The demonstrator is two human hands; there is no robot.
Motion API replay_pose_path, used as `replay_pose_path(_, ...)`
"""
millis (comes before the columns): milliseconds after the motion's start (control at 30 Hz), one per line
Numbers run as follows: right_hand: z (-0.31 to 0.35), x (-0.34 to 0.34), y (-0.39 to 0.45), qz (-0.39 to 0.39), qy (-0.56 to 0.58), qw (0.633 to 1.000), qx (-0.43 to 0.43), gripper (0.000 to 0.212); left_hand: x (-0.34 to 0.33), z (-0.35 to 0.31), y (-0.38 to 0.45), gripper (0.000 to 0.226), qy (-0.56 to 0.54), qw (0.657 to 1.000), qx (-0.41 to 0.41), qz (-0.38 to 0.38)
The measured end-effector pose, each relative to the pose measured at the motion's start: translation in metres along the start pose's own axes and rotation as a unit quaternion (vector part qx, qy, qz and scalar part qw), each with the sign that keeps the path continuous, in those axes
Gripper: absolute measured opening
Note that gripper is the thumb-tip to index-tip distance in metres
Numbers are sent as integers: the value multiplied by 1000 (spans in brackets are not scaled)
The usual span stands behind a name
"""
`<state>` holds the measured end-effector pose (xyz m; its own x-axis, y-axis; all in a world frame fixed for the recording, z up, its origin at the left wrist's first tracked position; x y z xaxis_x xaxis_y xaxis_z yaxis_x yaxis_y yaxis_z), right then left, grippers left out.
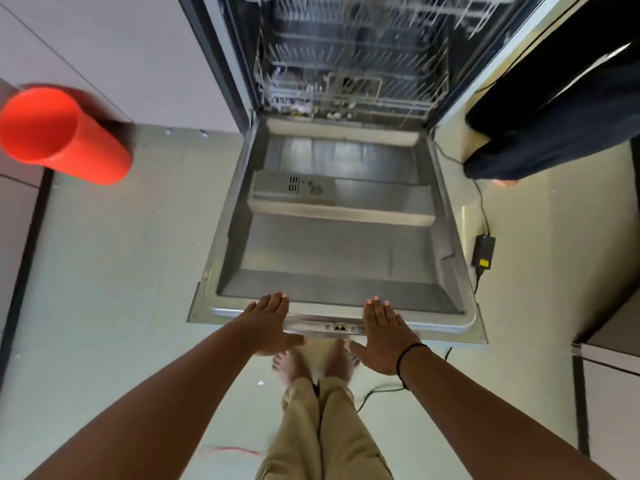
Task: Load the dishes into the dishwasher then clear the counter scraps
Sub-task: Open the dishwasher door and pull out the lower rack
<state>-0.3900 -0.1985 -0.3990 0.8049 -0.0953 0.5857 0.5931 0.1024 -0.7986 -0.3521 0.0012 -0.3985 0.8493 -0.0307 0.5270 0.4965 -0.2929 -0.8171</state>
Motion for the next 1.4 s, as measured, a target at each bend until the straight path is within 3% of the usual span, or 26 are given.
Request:
replay_pose_path(400,-16,-110,94,99,-27,995,-11,103,-112,27,92,107,30,997,59,51)
replay_pose_path(933,-39,-184,185,136,-7,991,1,88,-179,59,185,107,-16,993,60,102)
replay_pose_path(1133,-41,-183,182,117,7,993,13,83,-165,59,192,98,-26,985,86,145)
replay_pose_path(1267,-53,-149,176,107,39,993,9,74,-153,57,161,92,7,990,89,105)
replay_pose_path(1400,-63,-90,154,22,80,997,-4,72,-131,53,118,78,25,994,87,63)
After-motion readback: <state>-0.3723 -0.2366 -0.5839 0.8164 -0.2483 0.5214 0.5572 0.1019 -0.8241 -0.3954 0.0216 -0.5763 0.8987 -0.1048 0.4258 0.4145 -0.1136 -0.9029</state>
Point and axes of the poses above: each hand's wrist, its own y-axis towards the middle knuckle, its own x-axis out of the back of the hand, z = x × y, the point moved 10 cm from there along y, towards the middle knuckle, and after that the axes turned 7 degrees about -z, right-handed, at the moved point
